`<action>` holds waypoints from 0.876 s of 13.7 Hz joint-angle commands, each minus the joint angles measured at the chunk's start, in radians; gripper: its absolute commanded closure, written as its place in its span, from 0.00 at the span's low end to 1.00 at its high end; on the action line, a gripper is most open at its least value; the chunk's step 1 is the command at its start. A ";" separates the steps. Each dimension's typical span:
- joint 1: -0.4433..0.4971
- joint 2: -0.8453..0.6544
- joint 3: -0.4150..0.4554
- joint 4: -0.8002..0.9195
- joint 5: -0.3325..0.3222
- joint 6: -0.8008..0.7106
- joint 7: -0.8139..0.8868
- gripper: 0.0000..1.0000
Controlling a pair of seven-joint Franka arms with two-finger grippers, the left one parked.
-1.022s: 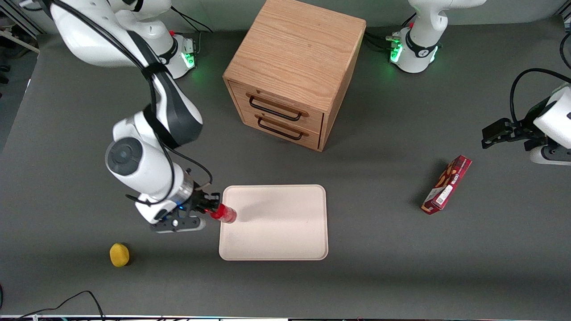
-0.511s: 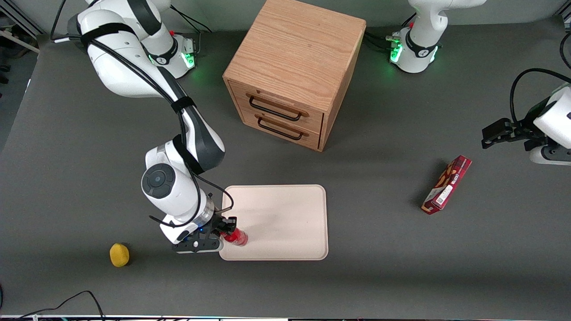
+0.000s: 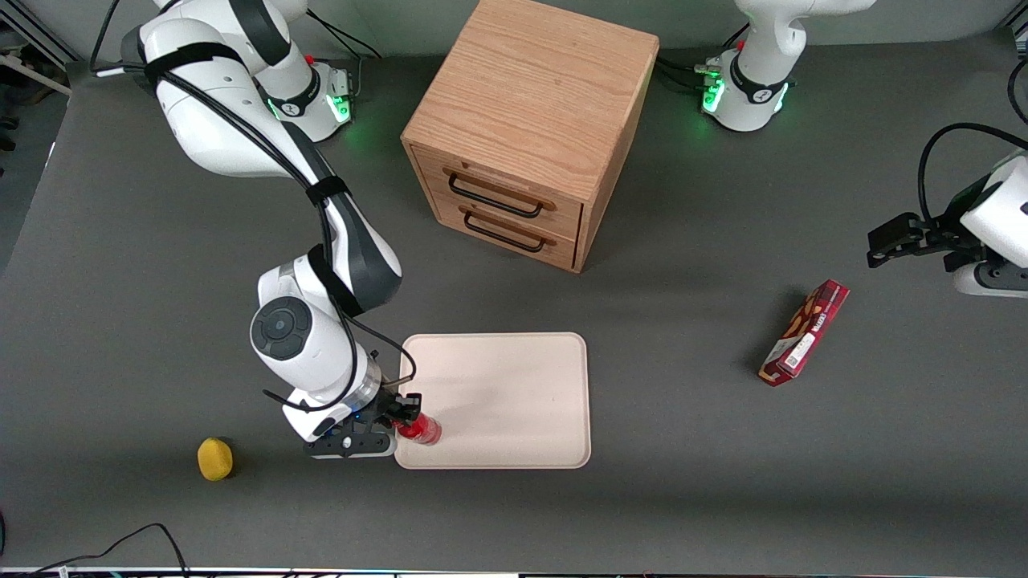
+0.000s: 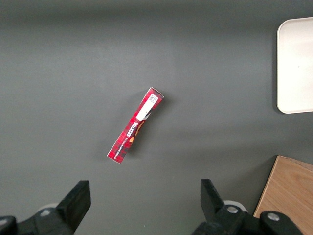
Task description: Place coke bottle on tray
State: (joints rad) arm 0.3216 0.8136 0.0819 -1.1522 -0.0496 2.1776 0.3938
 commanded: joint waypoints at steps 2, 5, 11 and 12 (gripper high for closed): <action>0.007 0.021 -0.007 0.028 -0.029 -0.018 0.036 0.00; 0.014 -0.004 -0.008 0.031 -0.035 -0.051 0.034 0.00; -0.033 -0.195 -0.014 0.032 -0.036 -0.280 0.017 0.00; -0.056 -0.236 -0.010 0.029 -0.033 -0.324 0.014 0.00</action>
State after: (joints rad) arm 0.3018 0.6601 0.0654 -1.0970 -0.0618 1.9233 0.3955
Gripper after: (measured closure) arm 0.000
